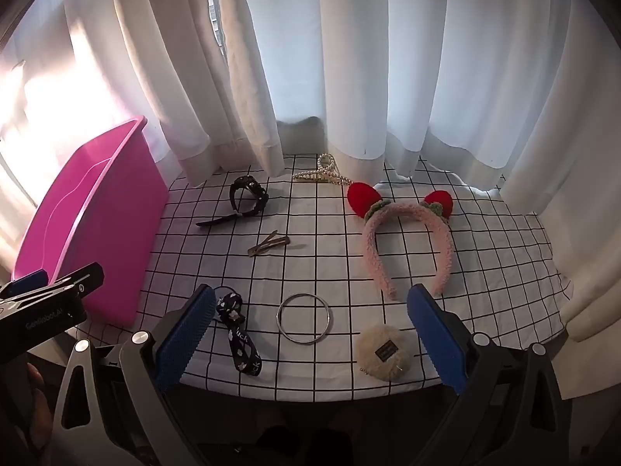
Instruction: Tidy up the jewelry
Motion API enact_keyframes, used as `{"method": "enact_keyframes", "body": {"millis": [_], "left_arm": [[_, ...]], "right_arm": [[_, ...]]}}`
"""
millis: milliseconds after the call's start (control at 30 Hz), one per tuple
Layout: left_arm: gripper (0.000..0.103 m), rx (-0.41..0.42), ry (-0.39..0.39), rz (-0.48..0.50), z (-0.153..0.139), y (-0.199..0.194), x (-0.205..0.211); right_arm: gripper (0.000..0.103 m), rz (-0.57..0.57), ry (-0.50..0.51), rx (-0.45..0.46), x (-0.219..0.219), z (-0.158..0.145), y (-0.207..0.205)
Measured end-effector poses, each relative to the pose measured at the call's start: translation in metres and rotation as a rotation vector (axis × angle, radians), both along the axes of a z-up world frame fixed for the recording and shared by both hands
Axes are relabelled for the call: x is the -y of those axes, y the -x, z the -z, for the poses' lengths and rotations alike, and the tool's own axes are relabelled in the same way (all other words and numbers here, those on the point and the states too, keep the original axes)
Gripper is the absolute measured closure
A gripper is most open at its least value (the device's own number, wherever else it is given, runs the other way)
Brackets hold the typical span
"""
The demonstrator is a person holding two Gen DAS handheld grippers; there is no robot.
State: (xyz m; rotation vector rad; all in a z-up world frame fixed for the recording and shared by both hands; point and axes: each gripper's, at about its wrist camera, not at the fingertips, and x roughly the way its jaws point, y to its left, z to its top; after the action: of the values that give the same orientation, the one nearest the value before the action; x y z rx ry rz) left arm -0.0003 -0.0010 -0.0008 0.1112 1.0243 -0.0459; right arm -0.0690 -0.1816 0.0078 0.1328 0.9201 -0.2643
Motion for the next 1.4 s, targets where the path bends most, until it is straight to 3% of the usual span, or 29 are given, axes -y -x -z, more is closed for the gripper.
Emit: {"method": "enact_keyframes", "body": {"millis": [100, 333, 1400], "left_arm": [[0.006, -0.024, 0.034, -0.002, -0.0004, -0.0028, -0.0054], [0.006, -0.010, -0.010, -0.002, 0.0041, 0.0002, -0.0001], [0.006, -0.004, -0.018, -0.008, 0.0057, -0.0073, -0.0031]], "right_arm": [[0.009, 0.007, 0.000, 0.007, 0.0009, -0.0017, 0.0009], [0.009, 0.004, -0.006, 0.006, 0.0002, 0.0020, -0.0003], [0.009, -0.001, -0.013, 0.006, 0.0031, 0.0050, -0.0038]]}}
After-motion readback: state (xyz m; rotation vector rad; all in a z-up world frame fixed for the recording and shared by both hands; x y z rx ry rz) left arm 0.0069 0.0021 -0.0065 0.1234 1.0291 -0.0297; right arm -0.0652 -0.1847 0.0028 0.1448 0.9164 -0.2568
